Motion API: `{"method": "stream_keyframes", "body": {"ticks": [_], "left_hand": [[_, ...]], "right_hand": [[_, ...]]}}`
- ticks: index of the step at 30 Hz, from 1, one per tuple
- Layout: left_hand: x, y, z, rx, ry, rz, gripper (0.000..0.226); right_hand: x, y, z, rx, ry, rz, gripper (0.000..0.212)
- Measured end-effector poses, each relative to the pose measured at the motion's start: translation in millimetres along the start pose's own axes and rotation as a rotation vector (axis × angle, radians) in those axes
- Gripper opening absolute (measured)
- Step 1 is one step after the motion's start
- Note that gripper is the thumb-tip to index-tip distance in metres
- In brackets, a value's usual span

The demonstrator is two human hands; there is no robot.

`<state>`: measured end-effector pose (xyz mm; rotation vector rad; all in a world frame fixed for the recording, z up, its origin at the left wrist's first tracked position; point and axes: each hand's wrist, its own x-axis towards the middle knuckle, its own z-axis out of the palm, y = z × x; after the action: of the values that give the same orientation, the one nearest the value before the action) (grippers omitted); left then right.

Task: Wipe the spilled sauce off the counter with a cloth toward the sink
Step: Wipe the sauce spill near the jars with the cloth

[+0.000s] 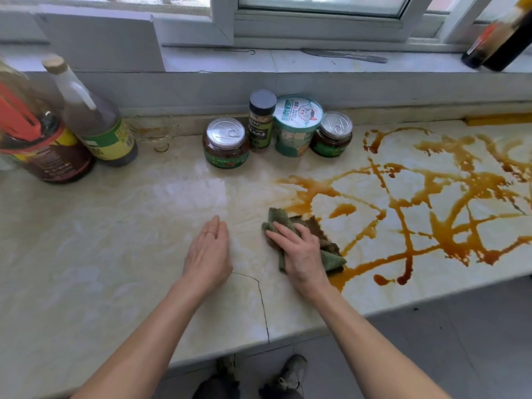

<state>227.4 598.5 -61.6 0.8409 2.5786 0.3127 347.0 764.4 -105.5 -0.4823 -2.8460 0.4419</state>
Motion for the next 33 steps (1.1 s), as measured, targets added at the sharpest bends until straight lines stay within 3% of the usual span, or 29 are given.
{"method": "stream_keyframes", "body": {"ticks": [5, 7, 12, 18, 25, 30, 33], "left_hand": [[-4.2, 27.7, 13.0, 0.008, -0.026, 0.006, 0.068], [-5.8, 35.3, 18.8, 0.022, -0.033, 0.007, 0.068], [-12.5, 56.3, 30.3, 0.043, -0.037, -0.026, 0.068], [-14.3, 62.9, 37.5, 0.069, -0.014, -0.080, 0.073], [-9.6, 61.2, 39.6, 0.080, -0.114, -0.120, 0.076], [-6.7, 61.6, 44.2, 0.078, -0.128, -0.141, 0.075], [-6.8, 61.3, 42.2, 0.063, -0.148, -0.159, 0.074]], "right_hand": [[-66.1, -11.1, 4.5, -0.010, -0.074, -0.331, 0.052], [-69.2, 14.2, -0.2, -0.050, -0.078, -0.319, 0.053], [-32.5, 48.8, -16.3, -0.034, -0.037, -0.076, 0.047], [-87.1, 42.3, -8.0, -0.024, -0.096, -0.422, 0.048], [-52.5, 81.0, -28.8, 0.002, -0.073, -0.208, 0.051], [-102.5, 77.3, -25.8, -0.004, -0.142, -0.576, 0.056], [-83.9, 109.6, -32.0, -0.066, -0.125, -0.497, 0.053]]}}
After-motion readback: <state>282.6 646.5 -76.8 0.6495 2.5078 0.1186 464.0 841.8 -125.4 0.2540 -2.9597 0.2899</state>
